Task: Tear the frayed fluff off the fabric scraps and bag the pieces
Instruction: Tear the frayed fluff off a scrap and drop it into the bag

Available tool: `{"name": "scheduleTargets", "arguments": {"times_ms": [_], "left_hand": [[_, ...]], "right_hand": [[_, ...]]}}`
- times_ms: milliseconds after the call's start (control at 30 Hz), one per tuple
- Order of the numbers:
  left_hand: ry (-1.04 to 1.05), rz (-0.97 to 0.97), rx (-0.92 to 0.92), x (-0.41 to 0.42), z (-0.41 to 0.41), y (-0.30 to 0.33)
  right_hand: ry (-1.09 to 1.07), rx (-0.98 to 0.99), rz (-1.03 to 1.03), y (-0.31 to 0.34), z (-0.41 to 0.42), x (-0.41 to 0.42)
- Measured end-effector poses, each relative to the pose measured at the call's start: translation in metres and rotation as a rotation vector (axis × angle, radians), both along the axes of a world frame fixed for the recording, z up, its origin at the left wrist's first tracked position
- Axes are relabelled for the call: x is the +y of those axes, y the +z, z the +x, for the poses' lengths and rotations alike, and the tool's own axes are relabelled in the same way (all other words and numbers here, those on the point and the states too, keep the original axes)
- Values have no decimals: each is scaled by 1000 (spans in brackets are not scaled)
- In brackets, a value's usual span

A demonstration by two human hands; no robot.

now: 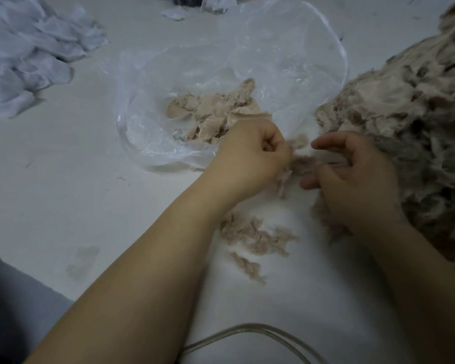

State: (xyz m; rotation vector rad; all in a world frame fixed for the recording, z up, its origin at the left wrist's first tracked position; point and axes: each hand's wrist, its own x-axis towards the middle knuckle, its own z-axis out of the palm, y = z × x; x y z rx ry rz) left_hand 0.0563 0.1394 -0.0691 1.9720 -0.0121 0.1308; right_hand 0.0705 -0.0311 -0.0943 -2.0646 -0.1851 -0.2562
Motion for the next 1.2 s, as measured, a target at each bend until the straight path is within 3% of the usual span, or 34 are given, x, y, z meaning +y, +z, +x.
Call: {"name": "scheduleTargets", "arguments": {"times_ms": [100, 200, 467, 700, 933, 1033, 1200], "left_hand": [[-31, 172, -97, -6, -3, -1], [-67, 224, -153, -6, -5, 1], [-77, 7, -64, 2, -5, 5], [-100, 58, 67, 1, -4, 4], [-132, -2, 118, 1, -8, 7], [-113, 10, 118, 2, -7, 7], [-74, -39, 137, 7, -4, 8]], "right_hand": [[88, -41, 76, 7, -10, 12], [159, 43, 161, 4, -9, 13], [248, 67, 368, 3, -7, 10], [194, 112, 447, 3, -4, 11], [153, 248, 476, 5, -6, 12], [176, 178, 338, 4, -9, 13], [170, 176, 405, 1, -5, 10]]}}
